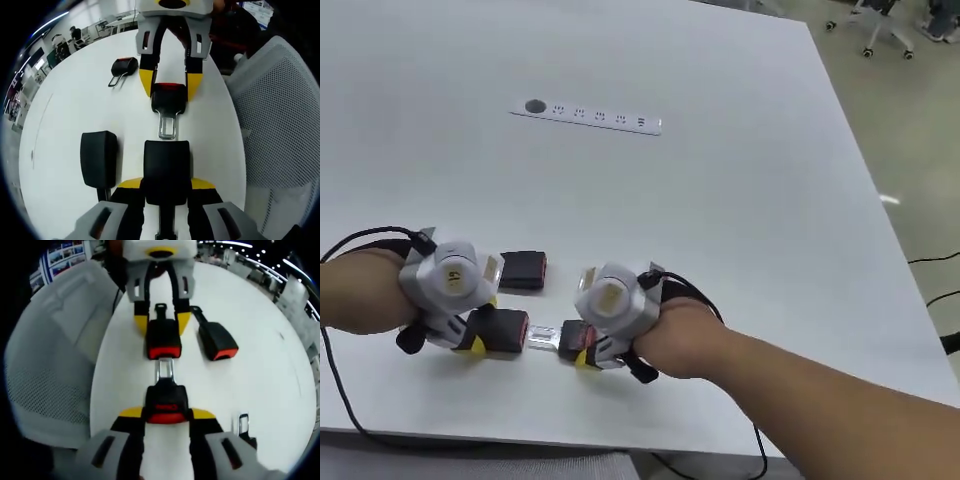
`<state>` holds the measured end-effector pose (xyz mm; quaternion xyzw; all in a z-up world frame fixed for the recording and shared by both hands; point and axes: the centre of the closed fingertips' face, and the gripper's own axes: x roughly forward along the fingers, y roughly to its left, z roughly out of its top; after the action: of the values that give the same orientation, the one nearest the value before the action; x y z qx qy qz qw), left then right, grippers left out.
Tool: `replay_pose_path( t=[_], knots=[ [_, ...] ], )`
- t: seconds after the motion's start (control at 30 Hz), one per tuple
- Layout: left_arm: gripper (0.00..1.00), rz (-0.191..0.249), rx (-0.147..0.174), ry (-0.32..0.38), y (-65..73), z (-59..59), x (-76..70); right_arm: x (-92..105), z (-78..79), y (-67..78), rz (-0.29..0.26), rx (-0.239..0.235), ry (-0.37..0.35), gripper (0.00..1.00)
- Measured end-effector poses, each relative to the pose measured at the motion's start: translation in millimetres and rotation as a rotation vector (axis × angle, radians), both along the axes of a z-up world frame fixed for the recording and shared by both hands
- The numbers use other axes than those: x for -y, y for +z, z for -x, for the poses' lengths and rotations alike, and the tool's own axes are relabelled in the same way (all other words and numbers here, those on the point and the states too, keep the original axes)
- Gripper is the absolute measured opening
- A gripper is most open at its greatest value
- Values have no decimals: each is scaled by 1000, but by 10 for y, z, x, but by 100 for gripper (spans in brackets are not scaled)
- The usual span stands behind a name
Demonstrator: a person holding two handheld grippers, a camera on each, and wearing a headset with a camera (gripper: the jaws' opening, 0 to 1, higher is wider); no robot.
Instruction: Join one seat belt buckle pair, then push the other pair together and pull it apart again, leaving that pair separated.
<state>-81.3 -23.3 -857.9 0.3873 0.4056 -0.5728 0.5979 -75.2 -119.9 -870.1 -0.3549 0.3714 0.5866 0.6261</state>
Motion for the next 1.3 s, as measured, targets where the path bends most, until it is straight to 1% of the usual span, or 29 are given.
replay_pose_path(
  t=[0.17,0.2,0.3,0.43,0.5,0.57,0.6,0.67,0.83,0.9,0.97,1.03,1.1,1.3],
  knots=[
    [33,-3,0,-2,2,4,2,-49,14,19,-6,-3,2,33],
    [33,0,0,1,4,7,1,-52,4,23,-5,10,6,33],
    [33,15,-2,13,10,10,-1,-71,-10,20,-15,8,3,33],
    [33,9,-5,18,11,11,5,-110,-11,16,-20,12,8,33],
    [33,6,0,-3,11,18,14,-133,-11,8,-28,12,11,33],
    [33,20,-2,5,13,17,34,-151,-6,12,-35,10,10,32],
    [33,20,-1,2,14,15,31,-131,2,-1,-11,8,7,32],
    [33,25,-3,11,17,18,30,-159,1,-3,-13,19,19,32],
    [33,41,-5,16,19,30,27,-193,-13,3,-22,24,13,30],
    [33,38,-4,13,18,35,31,-212,-14,6,-24,26,10,30],
    [33,36,-5,12,17,29,32,-241,-22,4,-21,16,2,30],
    [33,41,-9,14,15,24,29,-254,-24,6,-9,20,12,30],
    [32,43,-9,9,13,23,29,-264,-31,15,-11,20,14,30],
    [32,37,-7,-1,5,17,32,-348,-28,6,-37,11,-4,30]
  ],
)
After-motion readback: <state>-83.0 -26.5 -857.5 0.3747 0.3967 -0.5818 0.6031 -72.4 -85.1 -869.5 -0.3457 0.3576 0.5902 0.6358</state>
